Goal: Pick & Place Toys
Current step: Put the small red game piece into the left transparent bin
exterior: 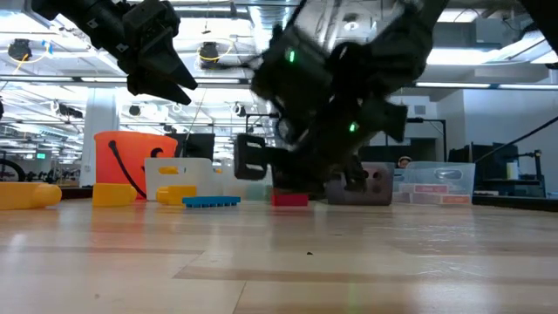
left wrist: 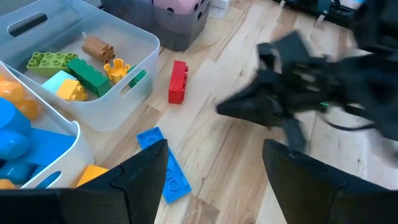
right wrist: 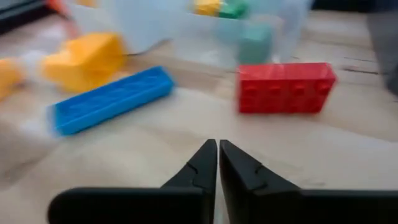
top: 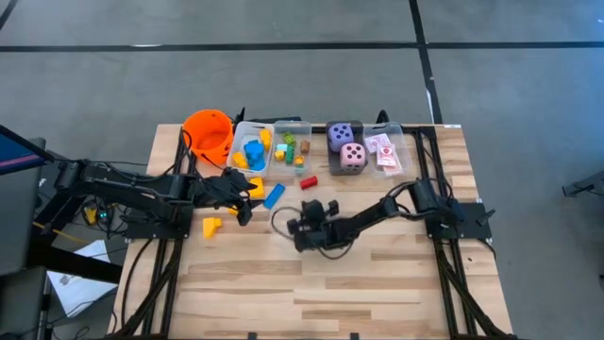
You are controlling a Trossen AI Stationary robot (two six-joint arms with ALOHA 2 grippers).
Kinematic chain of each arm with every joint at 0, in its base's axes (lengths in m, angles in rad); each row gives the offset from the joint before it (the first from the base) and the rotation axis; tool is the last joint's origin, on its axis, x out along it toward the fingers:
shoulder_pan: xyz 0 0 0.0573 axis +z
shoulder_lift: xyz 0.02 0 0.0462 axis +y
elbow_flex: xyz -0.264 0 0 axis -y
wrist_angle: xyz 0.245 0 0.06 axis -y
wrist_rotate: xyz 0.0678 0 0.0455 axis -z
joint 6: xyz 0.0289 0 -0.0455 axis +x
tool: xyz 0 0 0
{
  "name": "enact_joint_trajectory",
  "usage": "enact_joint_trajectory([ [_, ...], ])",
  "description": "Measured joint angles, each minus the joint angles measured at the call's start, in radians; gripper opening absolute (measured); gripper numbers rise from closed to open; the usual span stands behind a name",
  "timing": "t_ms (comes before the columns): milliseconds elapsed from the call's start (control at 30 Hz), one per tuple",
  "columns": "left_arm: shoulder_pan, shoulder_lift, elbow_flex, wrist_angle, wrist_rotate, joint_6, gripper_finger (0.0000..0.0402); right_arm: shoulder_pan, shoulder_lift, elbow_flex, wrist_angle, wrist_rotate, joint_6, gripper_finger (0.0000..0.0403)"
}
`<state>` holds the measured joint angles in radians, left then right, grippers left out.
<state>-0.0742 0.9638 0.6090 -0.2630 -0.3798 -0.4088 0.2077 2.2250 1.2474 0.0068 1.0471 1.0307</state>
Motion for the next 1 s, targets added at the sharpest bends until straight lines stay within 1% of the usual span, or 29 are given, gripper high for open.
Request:
enact_joint_trajectory([
  [67, 0.000, 0.000, 0.000, 0.000, 0.000, 0.000, 0.0255, 0.024, 0.000, 0.022, 0.000, 0.032, -0.060, 0.0003],
  [167, 0.000, 0.000, 0.000, 0.000, 0.000, 0.000, 0.0255, 0.047, 0.000, 0.072, -0.002, 0.099, -0.170, 0.0004],
  [267, 0.000, 0.000, 0.000, 0.000, 0.000, 0.000, 0.0255, 0.054, -0.002, 0.142, 0.000, 0.154, -0.314, 0.0002],
  [433, 0.000, 0.000, 0.000, 0.000, 0.000, 0.000, 0.0255, 0.047, -0.003, 0.248, 0.000, 0.193, -0.545, 0.0001],
  [533, 0.000, 0.000, 0.000, -0.009, 0.000, 0.000, 0.0255, 0.033, -0.004, 0.290, 0.001, 0.223, -0.641, 0.0001],
  [600, 0.000, 0.000, 0.000, -0.019, 0.000, 0.000, 0.0255, 0.022, -0.005, 0.301, 0.001, 0.237, -0.677, 0.0001],
  [700, 0.000, 0.000, 0.000, -0.044, 0.001, 0.000, 0.0255, 0.009, -0.005, 0.302, -0.007, 0.236, -0.670, 0.0001],
  [800, 0.000, 0.000, 0.000, -0.057, 0.001, 0.000, 0.0255, 0.015, -0.005, 0.302, -0.066, 0.236, -0.594, 0.0001],
  [900, 0.000, 0.000, 0.000, -0.060, 0.001, 0.000, 0.0255, 0.033, -0.005, 0.302, -0.213, 0.212, -0.446, 0.0001],
  [1000, 0.000, 0.000, 0.000, -0.060, 0.012, 0.000, 0.0255, 0.060, -0.005, 0.302, -0.422, 0.182, -0.252, 0.0001],
])
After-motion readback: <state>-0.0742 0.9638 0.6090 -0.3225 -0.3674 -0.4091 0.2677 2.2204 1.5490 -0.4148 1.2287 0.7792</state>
